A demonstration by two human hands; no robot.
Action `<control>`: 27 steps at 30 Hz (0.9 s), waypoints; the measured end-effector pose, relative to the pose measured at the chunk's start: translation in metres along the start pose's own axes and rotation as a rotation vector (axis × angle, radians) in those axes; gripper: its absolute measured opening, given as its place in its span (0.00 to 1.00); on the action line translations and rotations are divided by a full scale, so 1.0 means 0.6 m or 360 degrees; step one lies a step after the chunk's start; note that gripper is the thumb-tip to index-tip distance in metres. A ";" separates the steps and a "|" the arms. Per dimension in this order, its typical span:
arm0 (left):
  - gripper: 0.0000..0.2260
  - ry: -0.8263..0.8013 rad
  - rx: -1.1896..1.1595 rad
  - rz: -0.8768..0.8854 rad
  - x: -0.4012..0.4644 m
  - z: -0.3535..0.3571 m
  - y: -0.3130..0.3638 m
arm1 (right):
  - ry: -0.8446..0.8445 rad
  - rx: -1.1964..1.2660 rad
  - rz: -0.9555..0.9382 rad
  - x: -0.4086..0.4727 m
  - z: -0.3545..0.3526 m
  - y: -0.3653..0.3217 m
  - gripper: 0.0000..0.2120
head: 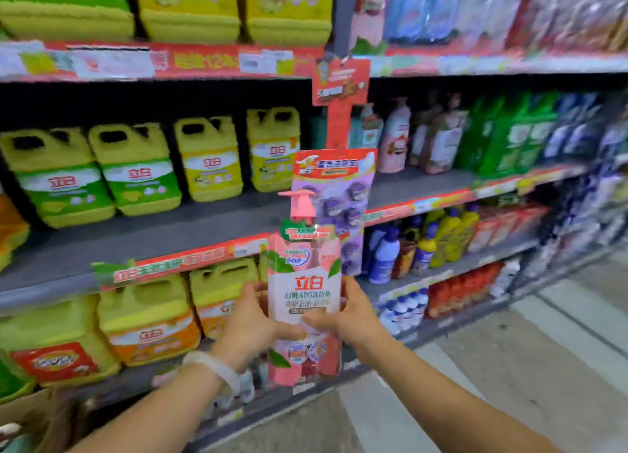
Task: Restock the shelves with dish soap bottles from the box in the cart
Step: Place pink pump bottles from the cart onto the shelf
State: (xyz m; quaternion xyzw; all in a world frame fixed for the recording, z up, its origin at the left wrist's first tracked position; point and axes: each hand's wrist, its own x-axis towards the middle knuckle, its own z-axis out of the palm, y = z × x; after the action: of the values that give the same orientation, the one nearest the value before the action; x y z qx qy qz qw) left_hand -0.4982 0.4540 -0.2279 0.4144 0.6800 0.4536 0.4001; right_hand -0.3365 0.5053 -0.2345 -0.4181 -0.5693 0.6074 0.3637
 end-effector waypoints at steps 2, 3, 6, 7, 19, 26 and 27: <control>0.39 -0.0092 -0.0002 0.0076 0.015 0.086 0.028 | 0.0118 0.0008 -0.0012 -0.011 -0.086 -0.002 0.28; 0.39 -0.0156 -0.0013 0.0112 0.024 0.127 0.041 | 0.0182 0.0027 -0.0017 -0.014 -0.127 -0.003 0.29; 0.42 -0.0300 -0.0035 0.0231 0.053 0.235 0.079 | 0.0355 0.0041 -0.0048 -0.019 -0.233 -0.007 0.28; 0.41 -0.0335 -0.0039 0.0258 0.066 0.269 0.089 | 0.0418 0.0048 -0.0062 -0.018 -0.265 -0.007 0.28; 0.36 -0.0530 -0.0189 0.0629 0.328 0.604 0.245 | 0.0770 -0.0077 -0.0183 0.190 -0.622 -0.063 0.31; 0.36 -0.0433 -0.0159 0.0827 0.527 0.698 0.381 | 0.0684 -0.0135 -0.0402 0.396 -0.760 -0.160 0.24; 0.37 -0.0415 -0.0159 0.0844 0.552 0.708 0.393 | 0.0676 -0.0141 -0.0426 0.421 -0.774 -0.167 0.24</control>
State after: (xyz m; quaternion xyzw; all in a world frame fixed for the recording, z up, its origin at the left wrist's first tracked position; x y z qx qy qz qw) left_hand -0.1716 0.9398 -0.1740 0.6121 0.4678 0.5181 0.3716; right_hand -0.0089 0.9257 -0.1593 -0.4728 -0.5564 0.4268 0.5336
